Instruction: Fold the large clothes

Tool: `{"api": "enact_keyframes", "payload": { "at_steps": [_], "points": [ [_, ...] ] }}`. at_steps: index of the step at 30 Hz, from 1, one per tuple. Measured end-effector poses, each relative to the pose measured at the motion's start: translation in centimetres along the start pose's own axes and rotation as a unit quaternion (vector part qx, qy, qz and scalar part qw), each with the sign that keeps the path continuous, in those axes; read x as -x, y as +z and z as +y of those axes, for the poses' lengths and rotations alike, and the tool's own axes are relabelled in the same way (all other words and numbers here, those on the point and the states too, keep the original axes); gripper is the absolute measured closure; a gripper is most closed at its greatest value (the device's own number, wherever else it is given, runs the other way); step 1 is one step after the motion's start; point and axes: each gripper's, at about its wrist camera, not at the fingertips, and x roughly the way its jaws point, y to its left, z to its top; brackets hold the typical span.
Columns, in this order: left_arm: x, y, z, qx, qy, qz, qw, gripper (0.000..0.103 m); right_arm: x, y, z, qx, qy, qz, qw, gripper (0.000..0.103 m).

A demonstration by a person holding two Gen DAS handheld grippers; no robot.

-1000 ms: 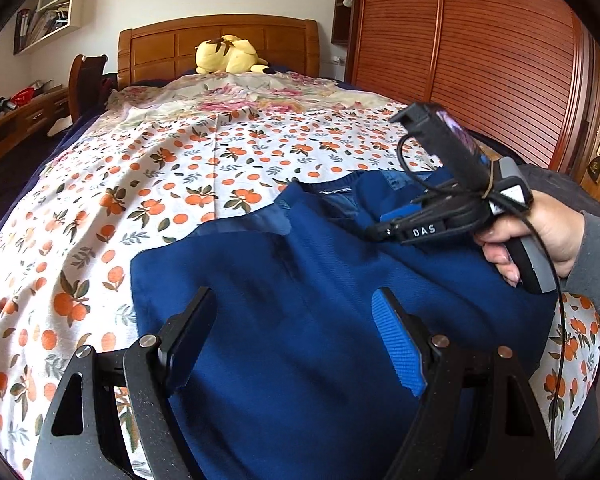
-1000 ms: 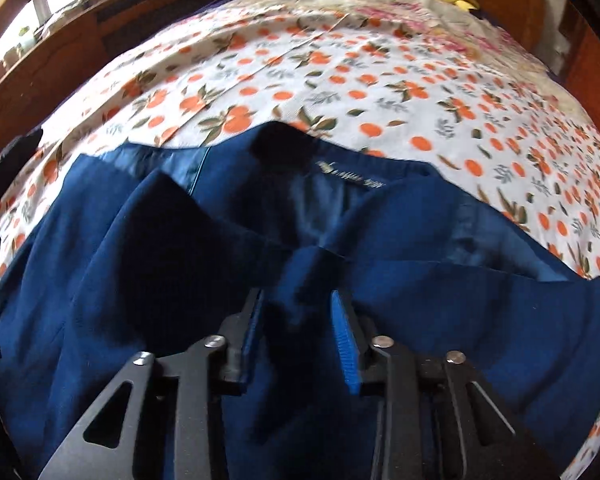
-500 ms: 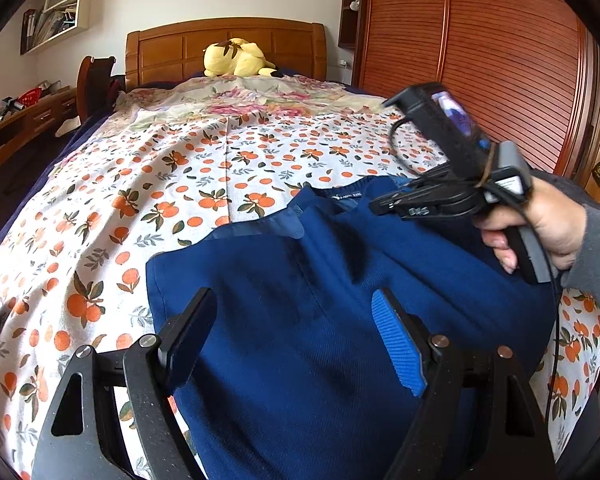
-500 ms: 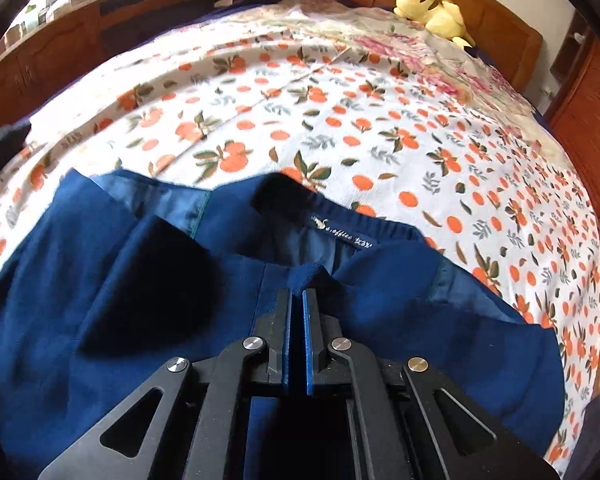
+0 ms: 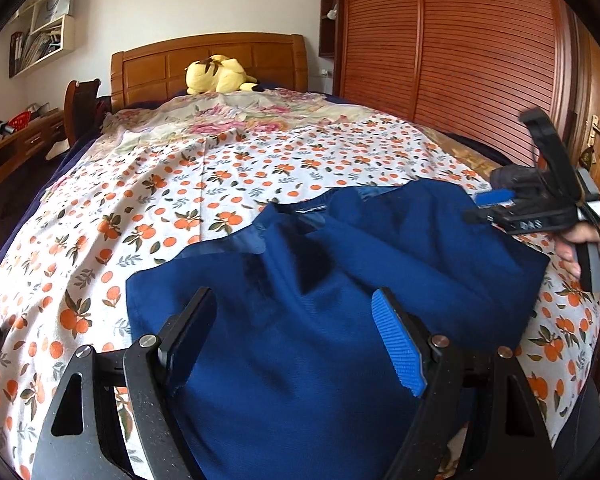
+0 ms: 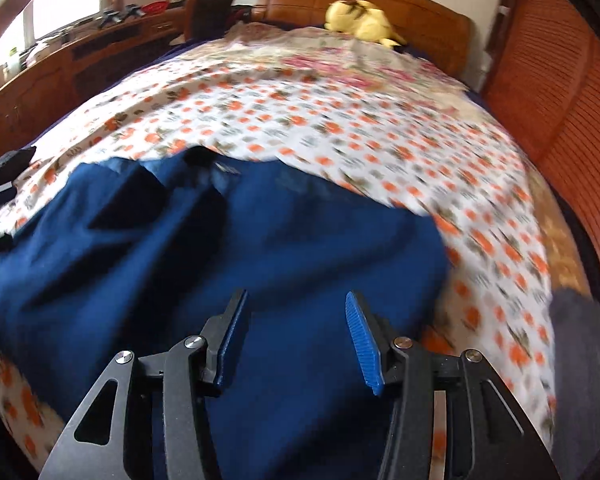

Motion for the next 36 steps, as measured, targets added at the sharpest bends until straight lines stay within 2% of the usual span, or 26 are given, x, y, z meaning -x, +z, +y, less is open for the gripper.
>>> {"api": "enact_keyframes", "payload": {
  "at_steps": [6, 11, 17, 20, 24, 28, 32, 36],
  "points": [
    [1.3, -1.0, -1.9, -0.014, -0.006, -0.002, 0.9999, 0.023, 2.6, -4.4, -2.8, -0.033, -0.007, 0.011, 0.999, 0.052],
    [3.2, -2.2, -3.5, -0.01, -0.003, -0.005, 0.9999, 0.023, 2.4, -6.6, -3.6, -0.057, 0.01, 0.016, 0.998, 0.052],
    [4.8, -4.2, -4.3, -0.002, 0.013, 0.004, 0.9999, 0.023, 2.1, -9.5, -4.6, -0.071, 0.02, 0.021, 0.997, 0.037],
    [5.3, -5.3, -3.7, 0.009, 0.035, 0.016, 0.9992, 0.023, 1.6, -10.1, -5.8, -0.091, 0.033, 0.012, 0.995, 0.035],
    [5.5, -7.3, -1.3, 0.058, 0.053, 0.041, 0.9961, 0.023, 1.7, -10.7, -5.9, -0.089, 0.037, 0.001, 0.995, 0.035],
    [5.8, -8.8, 0.4, 0.082, 0.079, 0.053, 0.9921, 0.023, 1.6, -11.2, -6.1, -0.09, 0.048, 0.001, 0.995, 0.035],
    [6.0, -9.5, 1.1, 0.098, 0.083, 0.061, 0.9899, 0.023, 1.7, -11.4, -5.9, -0.092, 0.053, -0.003, 0.994, 0.035],
    [5.7, -9.8, 1.0, 0.094, 0.087, 0.072, 0.9892, 0.023, 1.4, -11.8, -6.2, -0.104, 0.064, -0.01, 0.992, 0.035]
  ]
}}
